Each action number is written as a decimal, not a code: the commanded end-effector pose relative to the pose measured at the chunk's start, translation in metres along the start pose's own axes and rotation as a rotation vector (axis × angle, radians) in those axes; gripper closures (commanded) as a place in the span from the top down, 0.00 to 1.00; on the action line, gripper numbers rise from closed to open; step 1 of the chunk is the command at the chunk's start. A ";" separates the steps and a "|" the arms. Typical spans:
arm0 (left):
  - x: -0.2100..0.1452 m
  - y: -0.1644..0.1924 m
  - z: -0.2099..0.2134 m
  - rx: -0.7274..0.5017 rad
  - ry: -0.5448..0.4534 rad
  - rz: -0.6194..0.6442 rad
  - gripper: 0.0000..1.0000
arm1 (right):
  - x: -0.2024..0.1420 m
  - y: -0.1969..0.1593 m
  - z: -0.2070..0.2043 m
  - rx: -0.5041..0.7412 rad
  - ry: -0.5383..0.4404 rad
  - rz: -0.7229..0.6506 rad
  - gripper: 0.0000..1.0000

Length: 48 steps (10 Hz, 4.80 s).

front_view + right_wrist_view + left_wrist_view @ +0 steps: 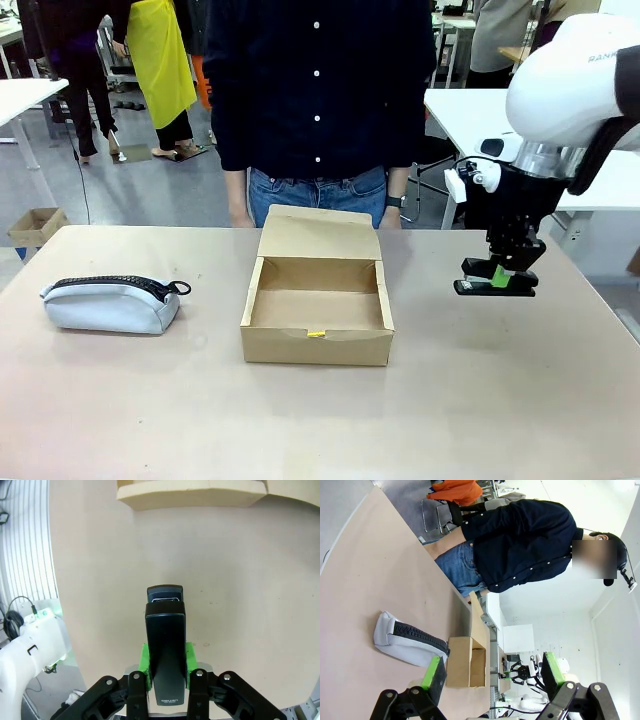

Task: Pack the items into the box.
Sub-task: Pick up the item specified by the human and place it in the Mailer Box.

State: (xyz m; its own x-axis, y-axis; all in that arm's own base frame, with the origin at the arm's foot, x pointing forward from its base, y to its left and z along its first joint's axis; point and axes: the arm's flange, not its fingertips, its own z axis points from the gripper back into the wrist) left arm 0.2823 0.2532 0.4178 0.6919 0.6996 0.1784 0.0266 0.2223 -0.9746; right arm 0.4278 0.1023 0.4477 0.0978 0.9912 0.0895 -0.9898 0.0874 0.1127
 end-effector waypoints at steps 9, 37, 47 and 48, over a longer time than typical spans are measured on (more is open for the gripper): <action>0.001 -0.001 0.000 -0.023 -0.012 -0.017 1.00 | 0.276 0.007 -0.050 -0.184 0.076 0.273 0.32; 0.001 -0.001 0.000 -0.023 -0.012 -0.017 1.00 | -0.037 0.063 0.045 0.277 -0.758 -0.639 1.00; 0.001 -0.001 0.000 -0.023 -0.012 -0.017 1.00 | -0.239 0.095 -0.030 0.532 -1.198 -1.088 1.00; 0.001 -0.001 0.000 -0.023 -0.012 -0.017 1.00 | -0.239 0.095 -0.030 0.532 -1.198 -1.088 1.00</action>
State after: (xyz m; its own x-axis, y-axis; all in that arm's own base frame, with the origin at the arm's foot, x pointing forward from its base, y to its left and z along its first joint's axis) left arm 0.2820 0.2533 0.4178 0.6917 0.6999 0.1782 0.0265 0.2219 -0.9747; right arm 0.3110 -0.1231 0.4001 0.9190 -0.1419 0.3677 -0.3042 0.3380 0.8906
